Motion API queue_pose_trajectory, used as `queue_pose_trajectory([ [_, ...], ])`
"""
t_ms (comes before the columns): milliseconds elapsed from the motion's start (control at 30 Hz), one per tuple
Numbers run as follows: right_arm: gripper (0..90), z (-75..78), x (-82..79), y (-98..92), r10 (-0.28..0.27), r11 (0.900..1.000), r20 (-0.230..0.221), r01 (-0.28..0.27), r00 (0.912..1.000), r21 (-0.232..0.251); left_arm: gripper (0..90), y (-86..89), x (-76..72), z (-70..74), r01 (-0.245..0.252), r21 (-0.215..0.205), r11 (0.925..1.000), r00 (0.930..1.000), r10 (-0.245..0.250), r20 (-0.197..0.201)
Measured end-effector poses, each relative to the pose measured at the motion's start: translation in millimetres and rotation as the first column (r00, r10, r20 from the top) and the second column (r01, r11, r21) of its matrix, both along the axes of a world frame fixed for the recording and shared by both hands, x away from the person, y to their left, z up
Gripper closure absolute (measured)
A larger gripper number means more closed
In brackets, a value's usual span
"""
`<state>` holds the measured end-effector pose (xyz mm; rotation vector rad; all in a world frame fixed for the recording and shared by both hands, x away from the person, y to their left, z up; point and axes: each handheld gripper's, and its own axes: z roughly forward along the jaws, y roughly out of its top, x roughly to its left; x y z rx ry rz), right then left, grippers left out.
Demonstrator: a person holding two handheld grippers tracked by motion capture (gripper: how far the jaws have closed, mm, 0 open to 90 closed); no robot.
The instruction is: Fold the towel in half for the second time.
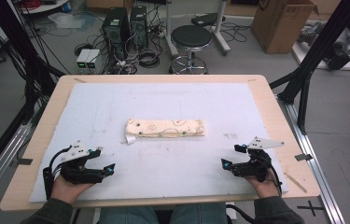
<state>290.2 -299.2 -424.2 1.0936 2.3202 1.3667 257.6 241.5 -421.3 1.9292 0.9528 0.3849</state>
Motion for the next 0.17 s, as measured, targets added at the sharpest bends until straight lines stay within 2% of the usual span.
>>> queue_pose_trajectory([
  [167, 12.4, -1.4, 1.8, 3.8, 0.011, 1.000, -0.003, -0.011, 0.9999, -0.014, 18.9, -0.9, 1.1, -1.4, 0.002, 0.001, 1.0000, 1.0000, -0.002, -0.003],
])
